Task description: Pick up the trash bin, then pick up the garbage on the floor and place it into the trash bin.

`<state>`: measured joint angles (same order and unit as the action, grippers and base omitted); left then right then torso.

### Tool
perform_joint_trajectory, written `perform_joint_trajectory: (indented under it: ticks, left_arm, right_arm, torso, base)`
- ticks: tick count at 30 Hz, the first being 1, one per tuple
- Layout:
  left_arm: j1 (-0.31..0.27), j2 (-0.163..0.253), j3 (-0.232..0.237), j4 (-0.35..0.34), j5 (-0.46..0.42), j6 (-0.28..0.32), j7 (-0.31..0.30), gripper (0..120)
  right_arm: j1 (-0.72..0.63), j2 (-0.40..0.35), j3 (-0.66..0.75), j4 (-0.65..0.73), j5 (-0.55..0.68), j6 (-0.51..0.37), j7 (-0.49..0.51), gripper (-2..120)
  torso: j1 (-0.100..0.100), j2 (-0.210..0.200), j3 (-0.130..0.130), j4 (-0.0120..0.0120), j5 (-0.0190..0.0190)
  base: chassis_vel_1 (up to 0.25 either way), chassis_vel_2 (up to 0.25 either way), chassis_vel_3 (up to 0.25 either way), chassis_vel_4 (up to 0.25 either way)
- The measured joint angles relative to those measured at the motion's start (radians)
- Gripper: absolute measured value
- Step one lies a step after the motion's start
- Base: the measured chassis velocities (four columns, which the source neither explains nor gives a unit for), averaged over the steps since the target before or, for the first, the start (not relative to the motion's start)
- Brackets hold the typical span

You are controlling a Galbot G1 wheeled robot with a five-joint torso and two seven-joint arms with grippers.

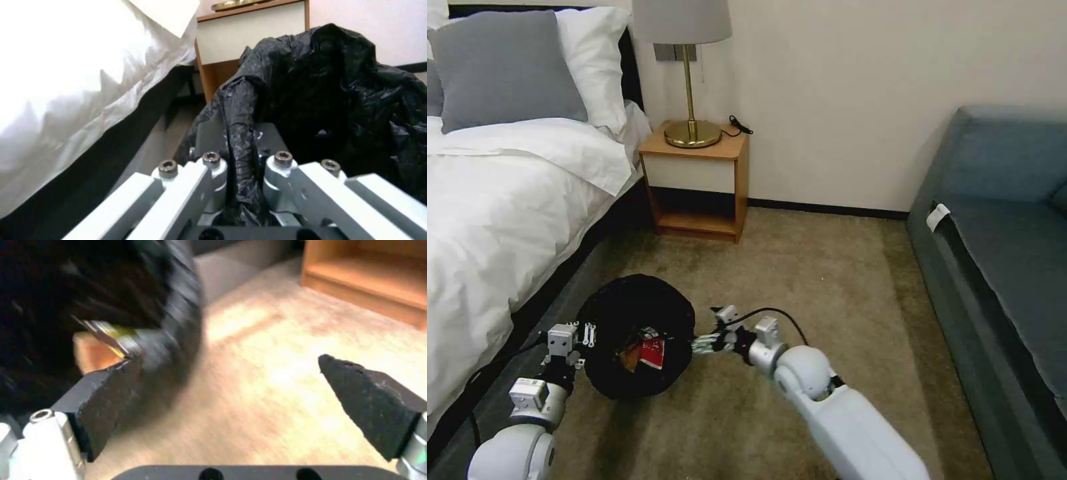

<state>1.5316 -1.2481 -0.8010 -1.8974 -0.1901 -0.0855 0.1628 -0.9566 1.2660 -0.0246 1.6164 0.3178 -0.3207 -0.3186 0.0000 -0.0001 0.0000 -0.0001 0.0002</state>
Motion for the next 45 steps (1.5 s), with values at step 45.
perform_joint_trajectory:
  ticks: [45]
  left_arm:
    - [0.003,0.012,-0.014,0.014,-0.002,-0.005,0.004,5]
  right_arm:
    - [0.028,-0.032,0.152,-0.543,-0.424,0.112,-0.148,100]
  torso:
    - [0.000,0.000,0.000,0.0001,-0.0003]
  base:
    - [0.000,0.000,0.000,0.000]
